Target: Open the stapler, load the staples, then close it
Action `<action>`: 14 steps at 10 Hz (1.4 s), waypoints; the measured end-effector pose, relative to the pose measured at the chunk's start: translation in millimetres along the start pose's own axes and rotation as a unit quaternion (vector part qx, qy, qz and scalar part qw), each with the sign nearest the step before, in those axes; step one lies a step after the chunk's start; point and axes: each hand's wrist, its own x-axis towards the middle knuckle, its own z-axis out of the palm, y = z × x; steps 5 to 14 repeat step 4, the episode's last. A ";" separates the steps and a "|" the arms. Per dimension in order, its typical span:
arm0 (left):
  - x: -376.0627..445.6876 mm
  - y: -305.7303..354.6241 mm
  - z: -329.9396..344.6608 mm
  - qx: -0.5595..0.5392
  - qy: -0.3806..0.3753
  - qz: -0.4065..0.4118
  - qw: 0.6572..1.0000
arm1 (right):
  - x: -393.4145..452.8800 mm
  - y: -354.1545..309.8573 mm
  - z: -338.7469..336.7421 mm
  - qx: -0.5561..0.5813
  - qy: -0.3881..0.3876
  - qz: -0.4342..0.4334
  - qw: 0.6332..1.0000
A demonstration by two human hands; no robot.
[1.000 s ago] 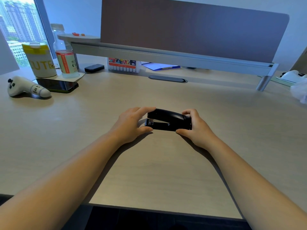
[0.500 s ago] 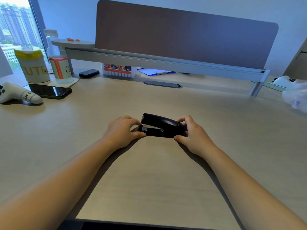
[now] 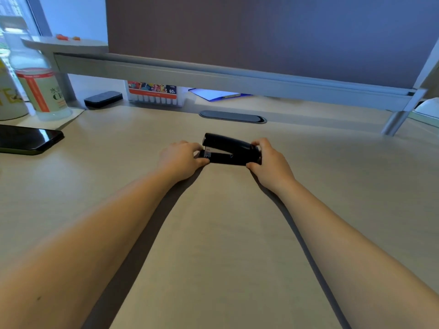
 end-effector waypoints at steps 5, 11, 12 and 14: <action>39.0 -1.9 6.9 0.009 0.000 -0.005 1.000 | 33.0 12.9 6.6 0.034 0.011 0.030 0.999; 39.0 -1.9 6.9 0.009 0.000 -0.005 1.000 | 33.0 12.9 6.6 0.034 0.011 0.030 0.999; 39.0 -1.9 6.9 0.009 0.000 -0.005 1.000 | 33.0 12.9 6.6 0.034 0.011 0.030 0.999; 39.0 -1.9 6.9 0.009 0.000 -0.005 1.000 | 33.0 12.9 6.6 0.034 0.011 0.030 0.999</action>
